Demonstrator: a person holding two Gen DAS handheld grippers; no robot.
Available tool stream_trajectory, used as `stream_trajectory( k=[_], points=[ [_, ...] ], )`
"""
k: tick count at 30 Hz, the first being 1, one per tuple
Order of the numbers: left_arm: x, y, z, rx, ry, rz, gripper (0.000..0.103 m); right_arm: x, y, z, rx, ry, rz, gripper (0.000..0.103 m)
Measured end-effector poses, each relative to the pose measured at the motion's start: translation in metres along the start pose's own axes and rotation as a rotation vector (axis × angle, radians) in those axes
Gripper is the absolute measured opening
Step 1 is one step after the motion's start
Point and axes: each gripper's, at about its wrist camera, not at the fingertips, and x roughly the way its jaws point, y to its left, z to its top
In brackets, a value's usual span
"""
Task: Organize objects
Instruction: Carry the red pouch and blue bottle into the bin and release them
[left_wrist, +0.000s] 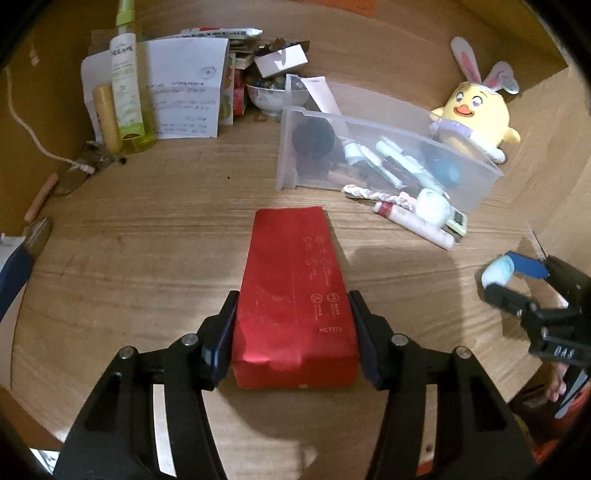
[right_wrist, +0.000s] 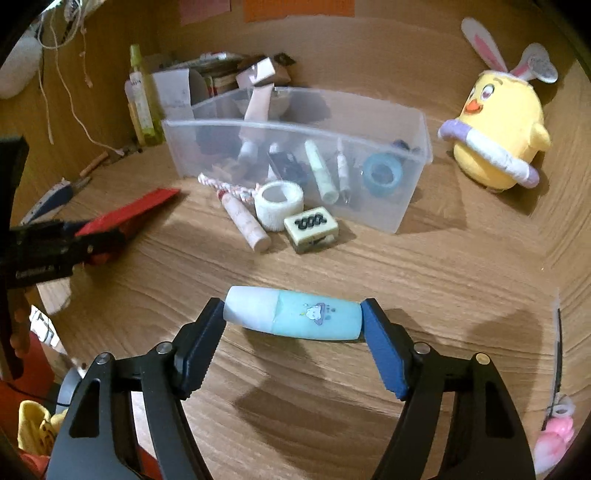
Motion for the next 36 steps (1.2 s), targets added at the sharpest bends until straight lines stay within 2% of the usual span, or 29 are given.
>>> stream_trajectory(
  k=[7,20,30,36],
  points=[
    [-0.030,-0.014,0.010,0.024,-0.097,-0.020,0.056,-0.021,0.001,0.015,-0.002,-0.080,-0.003,0.071],
    [-0.065,-0.054,0.071,0.110,-0.282,-0.084,0.055,-0.040,-0.010,0.066,0.036,-0.207,0.024,0.071],
    [-0.065,-0.069,0.133,0.102,-0.333,-0.116,0.055,-0.038,-0.027,0.106,0.053,-0.256,0.012,0.071],
    [-0.058,-0.072,0.175,0.075,-0.359,-0.116,0.055,-0.021,-0.032,0.127,0.051,-0.241,0.008,0.071]
  ],
)
